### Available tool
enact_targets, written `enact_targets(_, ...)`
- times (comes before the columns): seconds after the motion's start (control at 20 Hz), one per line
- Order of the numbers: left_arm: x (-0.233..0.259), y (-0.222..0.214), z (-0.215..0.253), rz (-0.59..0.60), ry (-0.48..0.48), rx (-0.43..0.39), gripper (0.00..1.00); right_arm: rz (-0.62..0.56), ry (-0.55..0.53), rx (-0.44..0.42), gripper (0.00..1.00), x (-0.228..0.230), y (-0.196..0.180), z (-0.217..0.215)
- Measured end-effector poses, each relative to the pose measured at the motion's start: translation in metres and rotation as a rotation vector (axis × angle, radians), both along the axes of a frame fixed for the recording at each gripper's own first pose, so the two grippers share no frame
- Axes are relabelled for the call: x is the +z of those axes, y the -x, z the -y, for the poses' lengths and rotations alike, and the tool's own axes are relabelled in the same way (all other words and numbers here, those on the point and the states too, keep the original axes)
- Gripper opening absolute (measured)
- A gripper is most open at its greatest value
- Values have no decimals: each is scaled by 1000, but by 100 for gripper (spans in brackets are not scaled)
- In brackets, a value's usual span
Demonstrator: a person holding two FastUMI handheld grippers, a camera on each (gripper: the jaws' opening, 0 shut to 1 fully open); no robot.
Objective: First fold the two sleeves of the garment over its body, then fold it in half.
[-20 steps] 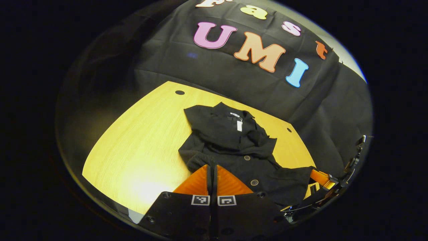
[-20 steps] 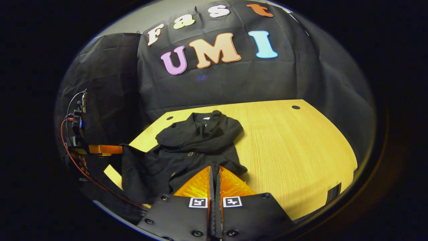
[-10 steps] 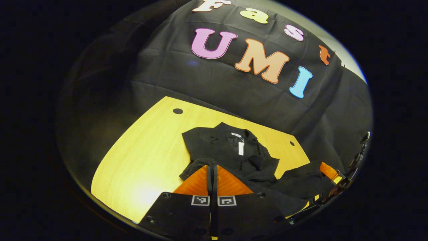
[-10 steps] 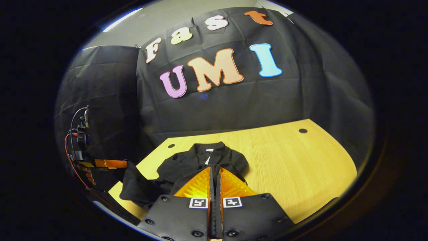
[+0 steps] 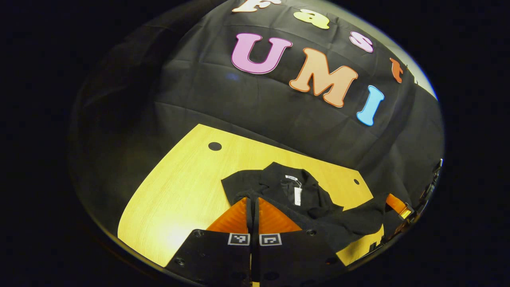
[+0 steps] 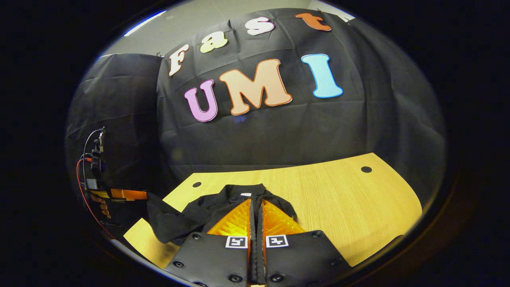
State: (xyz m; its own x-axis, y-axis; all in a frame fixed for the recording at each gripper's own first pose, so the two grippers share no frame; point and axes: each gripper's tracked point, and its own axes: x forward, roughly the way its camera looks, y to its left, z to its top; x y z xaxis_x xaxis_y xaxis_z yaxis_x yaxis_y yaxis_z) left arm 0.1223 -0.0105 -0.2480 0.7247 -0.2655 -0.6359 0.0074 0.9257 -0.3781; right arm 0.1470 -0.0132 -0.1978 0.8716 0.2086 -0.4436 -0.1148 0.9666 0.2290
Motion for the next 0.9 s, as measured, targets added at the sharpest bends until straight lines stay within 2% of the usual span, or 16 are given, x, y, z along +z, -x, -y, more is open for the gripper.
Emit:
enact_targets(0.55,-51,-67,-6,-69,-28,-54,0,-92,30,-72,2,-27,-62,-4)
enact_targets(0.65,-61,-75,-9,-81,-64,-69,0,-107,29,-93,2,-33,-70,-5)
enact_targets(0.7,-63,-82,-19,-77,-118,-42,0,-115,14,-95,3,-33,-73,-8)
enact_targets(0.75,-58,-90,-37,-40,-205,4,25,-112,9,-113,2,-33,-78,-8)
enact_targets(0.8,-48,-111,-49,36,-258,37,50,-80,7,-130,33,-30,-85,-10)
enact_targets(0.85,-34,-136,-53,129,-268,50,75,-40,18,-159,64,-21,-91,-6)
enact_targets(0.9,-9,-139,-54,230,-282,64,100,6,35,-180,95,-12,-98,-2)
